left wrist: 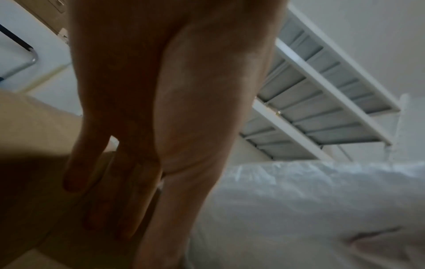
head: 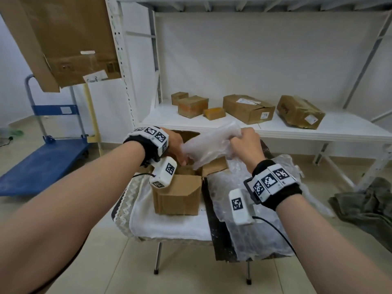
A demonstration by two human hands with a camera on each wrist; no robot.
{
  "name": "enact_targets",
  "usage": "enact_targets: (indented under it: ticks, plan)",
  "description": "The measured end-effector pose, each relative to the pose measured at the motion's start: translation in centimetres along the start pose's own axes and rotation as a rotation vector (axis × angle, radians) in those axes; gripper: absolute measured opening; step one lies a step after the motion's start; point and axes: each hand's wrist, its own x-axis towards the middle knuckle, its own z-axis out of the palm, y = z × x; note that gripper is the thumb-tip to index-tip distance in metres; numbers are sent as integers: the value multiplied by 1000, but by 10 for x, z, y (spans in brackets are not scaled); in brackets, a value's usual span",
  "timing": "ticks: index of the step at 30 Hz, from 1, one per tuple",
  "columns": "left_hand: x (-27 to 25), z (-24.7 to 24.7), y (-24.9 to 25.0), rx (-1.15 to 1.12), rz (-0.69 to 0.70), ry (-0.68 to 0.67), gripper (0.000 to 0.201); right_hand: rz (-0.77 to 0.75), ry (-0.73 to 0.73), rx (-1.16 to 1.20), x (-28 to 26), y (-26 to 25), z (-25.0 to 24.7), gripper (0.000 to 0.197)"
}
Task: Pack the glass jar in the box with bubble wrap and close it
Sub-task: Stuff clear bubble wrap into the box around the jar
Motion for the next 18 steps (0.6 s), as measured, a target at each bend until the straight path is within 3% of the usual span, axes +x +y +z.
enact_targets:
  ticks: [4,8,10,12,14,18]
  plan:
    - [29,17,-8,100,2,-75,54,-16,-23,-188,9,-2,12,17]
    - [32,24,-13,42,65,-187,13,-8,-73,-237,15,3,23,21]
    - [32,25,-16,17,95,-206,15,-9,-112,-259,17,5,28,22]
    - [33,27,-16,1,112,-234,28,-17,-126,-273,17,6,31,16]
    - [34,29,-17,-4,116,-236,32,-16,-141,-294,16,6,35,10]
    - [38,33,-19,16,98,-128,12,-34,-298,-396,13,2,42,19]
